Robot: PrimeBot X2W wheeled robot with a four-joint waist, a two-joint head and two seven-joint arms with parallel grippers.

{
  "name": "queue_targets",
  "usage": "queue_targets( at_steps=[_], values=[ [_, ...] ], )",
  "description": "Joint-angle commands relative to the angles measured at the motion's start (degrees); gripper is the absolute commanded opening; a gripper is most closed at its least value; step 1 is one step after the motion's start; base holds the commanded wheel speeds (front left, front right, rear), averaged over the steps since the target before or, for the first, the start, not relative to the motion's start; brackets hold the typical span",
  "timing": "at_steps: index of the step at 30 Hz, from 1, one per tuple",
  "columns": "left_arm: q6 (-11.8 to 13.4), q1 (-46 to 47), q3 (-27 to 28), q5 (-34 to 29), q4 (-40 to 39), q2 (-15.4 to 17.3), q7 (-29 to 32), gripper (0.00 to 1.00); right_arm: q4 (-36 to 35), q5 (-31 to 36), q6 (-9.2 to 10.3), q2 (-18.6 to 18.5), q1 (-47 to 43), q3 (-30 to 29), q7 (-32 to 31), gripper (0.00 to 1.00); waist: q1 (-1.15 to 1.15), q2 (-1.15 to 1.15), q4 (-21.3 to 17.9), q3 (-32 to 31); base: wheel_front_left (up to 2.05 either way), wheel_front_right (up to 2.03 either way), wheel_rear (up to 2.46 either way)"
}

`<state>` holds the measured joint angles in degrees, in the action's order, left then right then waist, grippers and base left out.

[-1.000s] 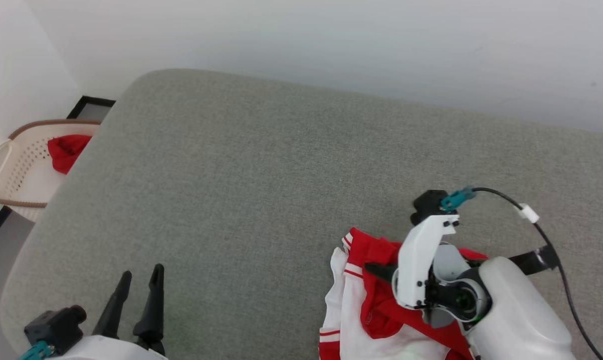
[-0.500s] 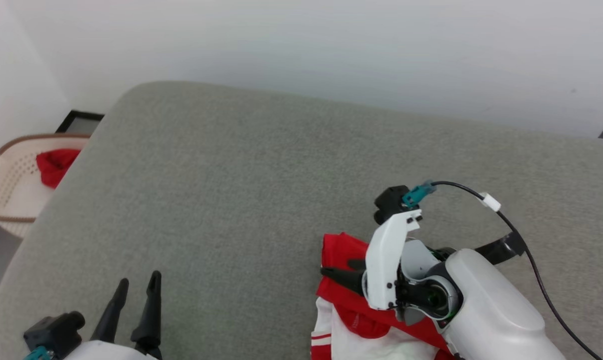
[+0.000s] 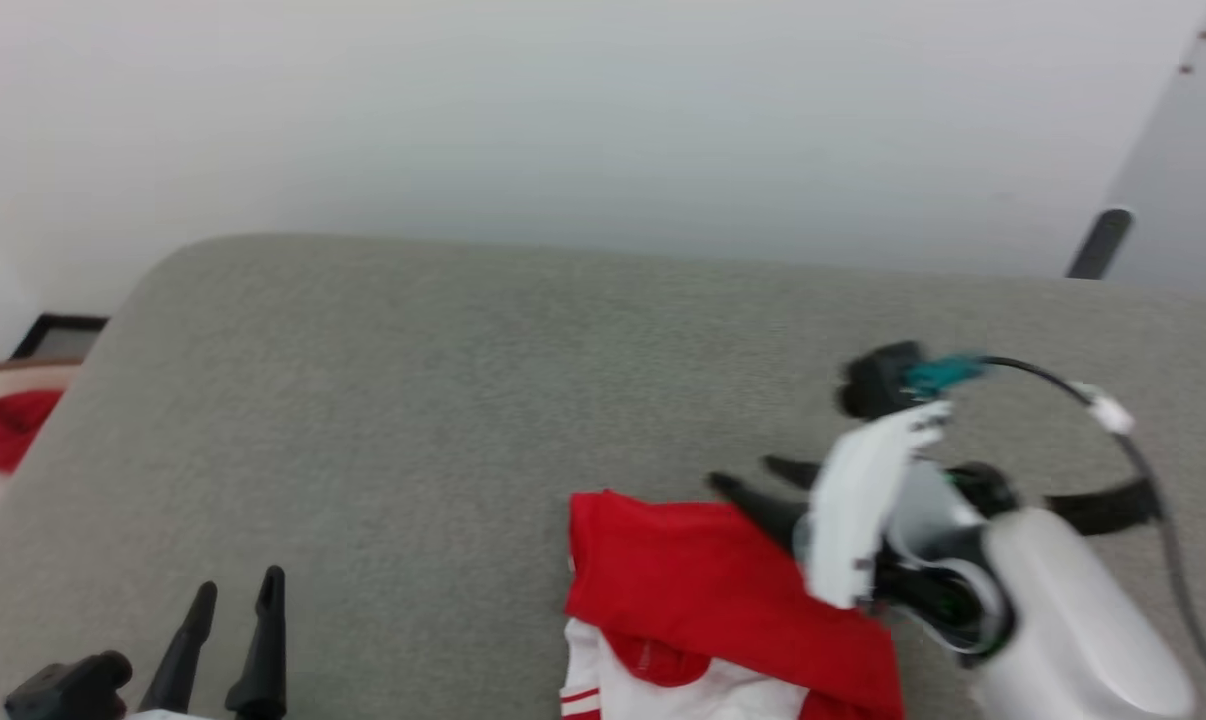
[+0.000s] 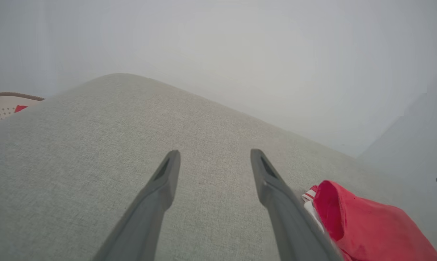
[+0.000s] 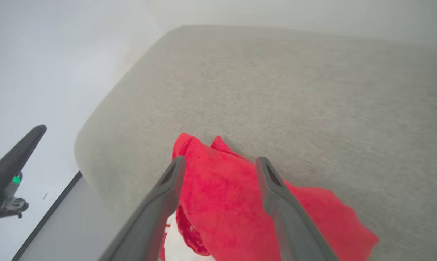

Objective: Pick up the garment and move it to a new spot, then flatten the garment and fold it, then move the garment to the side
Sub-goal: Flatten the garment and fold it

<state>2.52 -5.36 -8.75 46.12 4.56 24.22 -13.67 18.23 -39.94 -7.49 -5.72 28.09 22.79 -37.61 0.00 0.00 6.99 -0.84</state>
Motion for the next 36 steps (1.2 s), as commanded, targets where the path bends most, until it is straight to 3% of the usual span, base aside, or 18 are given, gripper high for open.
queue_targets(
  at_steps=[1, 10, 20, 26, 36],
  values=[
    [0.5, -1.1, 0.4, -0.7, -0.6, 0.4, -0.4, 1.0, -3.2, 1.1, 0.0, -1.6, -2.7, -2.1, 1.7, 1.0, 0.0, 0.0, -3.3, -1.5, 0.0, 0.0, 0.0],
    [1.0, -2.9, 1.5, -2.4, -1.9, 1.3, -0.9, 1.0, -13.1, 4.8, -0.01, -9.2, -10.0, -5.5, 11.2, 1.0, 0.0, 0.0, -8.5, -2.2, 0.0, 0.0, 0.0],
    [0.9, -4.5, 3.3, -5.1, -2.4, 1.7, -1.4, 1.0, -17.0, 8.8, 0.0, -16.8, -18.3, -7.2, 25.2, 1.0, 0.0, 0.0, -13.7, -2.9, 0.0, 0.0, 0.0],
    [0.5, -5.5, 5.8, -7.2, -2.5, 1.9, -1.5, 1.0, -16.8, 10.6, 0.0, -17.5, -22.5, -9.8, 30.6, 1.0, 0.0, 0.0, -15.4, -3.1, 0.0, 0.0, 0.0],
    [-1.2, -7.1, 11.4, -12.4, -3.3, 0.1, -1.5, 1.0, -16.8, 12.4, 0.0, -16.2, -25.4, -12.2, 32.6, 1.0, 0.0, 0.0, -15.9, -3.3, 0.0, 0.0, 0.0]
  ],
)
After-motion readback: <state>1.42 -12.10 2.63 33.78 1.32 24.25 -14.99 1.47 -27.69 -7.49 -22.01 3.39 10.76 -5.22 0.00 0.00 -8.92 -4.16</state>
